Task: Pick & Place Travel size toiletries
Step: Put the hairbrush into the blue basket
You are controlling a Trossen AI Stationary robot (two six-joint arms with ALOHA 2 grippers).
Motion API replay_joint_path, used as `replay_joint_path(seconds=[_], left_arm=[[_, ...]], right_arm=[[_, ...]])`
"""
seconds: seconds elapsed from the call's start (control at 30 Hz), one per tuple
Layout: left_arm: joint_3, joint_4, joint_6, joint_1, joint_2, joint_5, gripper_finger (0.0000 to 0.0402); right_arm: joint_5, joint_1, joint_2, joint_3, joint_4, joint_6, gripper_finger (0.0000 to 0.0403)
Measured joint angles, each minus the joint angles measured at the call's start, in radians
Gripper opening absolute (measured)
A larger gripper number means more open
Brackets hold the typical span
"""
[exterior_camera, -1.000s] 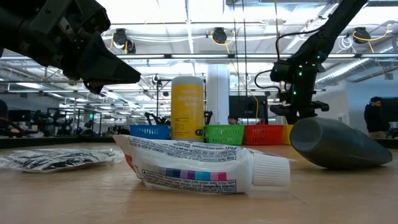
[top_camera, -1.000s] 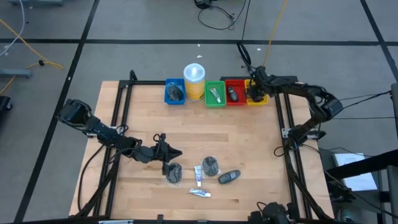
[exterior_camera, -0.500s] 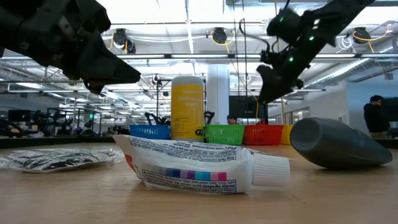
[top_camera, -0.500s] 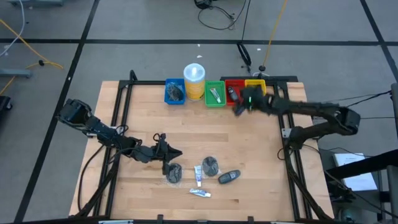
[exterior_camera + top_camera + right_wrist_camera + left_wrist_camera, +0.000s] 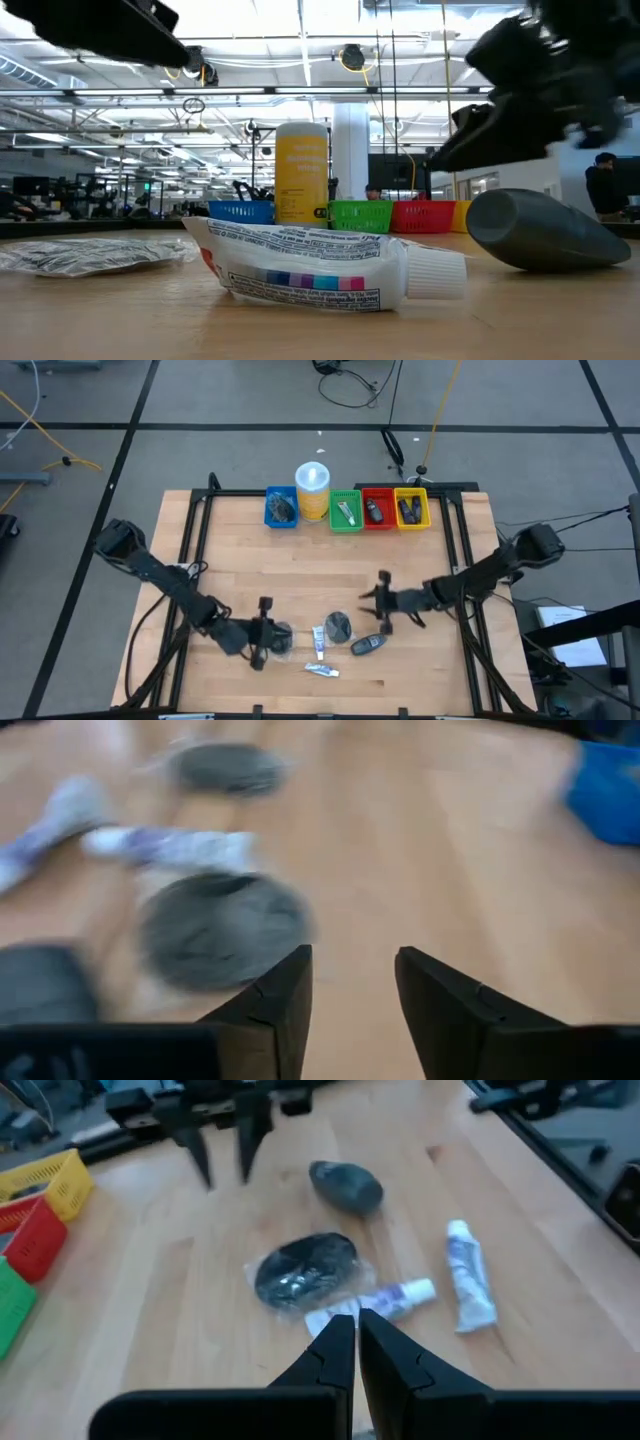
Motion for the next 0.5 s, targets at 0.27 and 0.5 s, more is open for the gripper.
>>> replay_joint_path(seconds=[0.27,0.5], left_arm=[[0.055,-0.258,-0.115,-0.085,0.000,-0.005,0.0022],[0.049,-0.385,-0.362,-0.056,0.003,0.039,0.0100]], right_arm=[[-0.241,0.048,0.194,-0.024,0.451,0.074,0.0141],[-0.223,0.051,0.319,-0.019,0.601,0.075,0.0166]])
